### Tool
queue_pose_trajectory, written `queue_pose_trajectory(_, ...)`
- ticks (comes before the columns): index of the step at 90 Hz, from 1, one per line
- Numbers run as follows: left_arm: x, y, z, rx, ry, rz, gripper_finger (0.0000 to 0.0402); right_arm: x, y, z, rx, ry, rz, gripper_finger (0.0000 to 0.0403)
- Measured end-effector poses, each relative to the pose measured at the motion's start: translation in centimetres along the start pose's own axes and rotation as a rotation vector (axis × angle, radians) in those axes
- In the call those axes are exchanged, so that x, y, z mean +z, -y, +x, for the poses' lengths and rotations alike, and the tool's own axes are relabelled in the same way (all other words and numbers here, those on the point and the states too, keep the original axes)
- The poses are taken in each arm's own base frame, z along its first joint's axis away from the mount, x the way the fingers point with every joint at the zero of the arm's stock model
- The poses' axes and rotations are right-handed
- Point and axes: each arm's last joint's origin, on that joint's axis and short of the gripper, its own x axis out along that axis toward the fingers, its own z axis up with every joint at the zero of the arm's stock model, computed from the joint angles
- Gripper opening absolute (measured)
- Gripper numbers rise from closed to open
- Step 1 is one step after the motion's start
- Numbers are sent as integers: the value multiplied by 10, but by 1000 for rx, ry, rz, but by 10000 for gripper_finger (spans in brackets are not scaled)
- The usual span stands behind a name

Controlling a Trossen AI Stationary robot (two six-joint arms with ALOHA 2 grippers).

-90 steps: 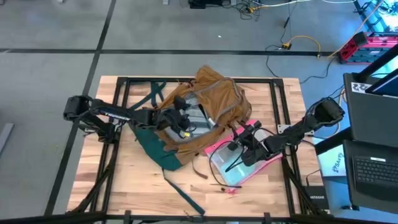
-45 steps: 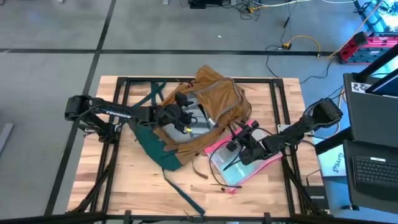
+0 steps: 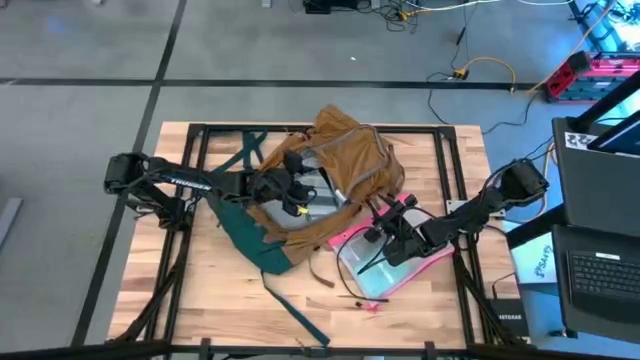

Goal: Unpack backpack
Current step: Remove the blue tablet from the brown backpack

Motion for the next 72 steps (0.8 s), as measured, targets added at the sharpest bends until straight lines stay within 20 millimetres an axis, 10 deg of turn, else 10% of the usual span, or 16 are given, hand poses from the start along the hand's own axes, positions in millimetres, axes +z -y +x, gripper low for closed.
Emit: queue_pose_trajectory(72,-14,20,3,-265,-70,-162,262,2,-1,0,10,3,26,154)
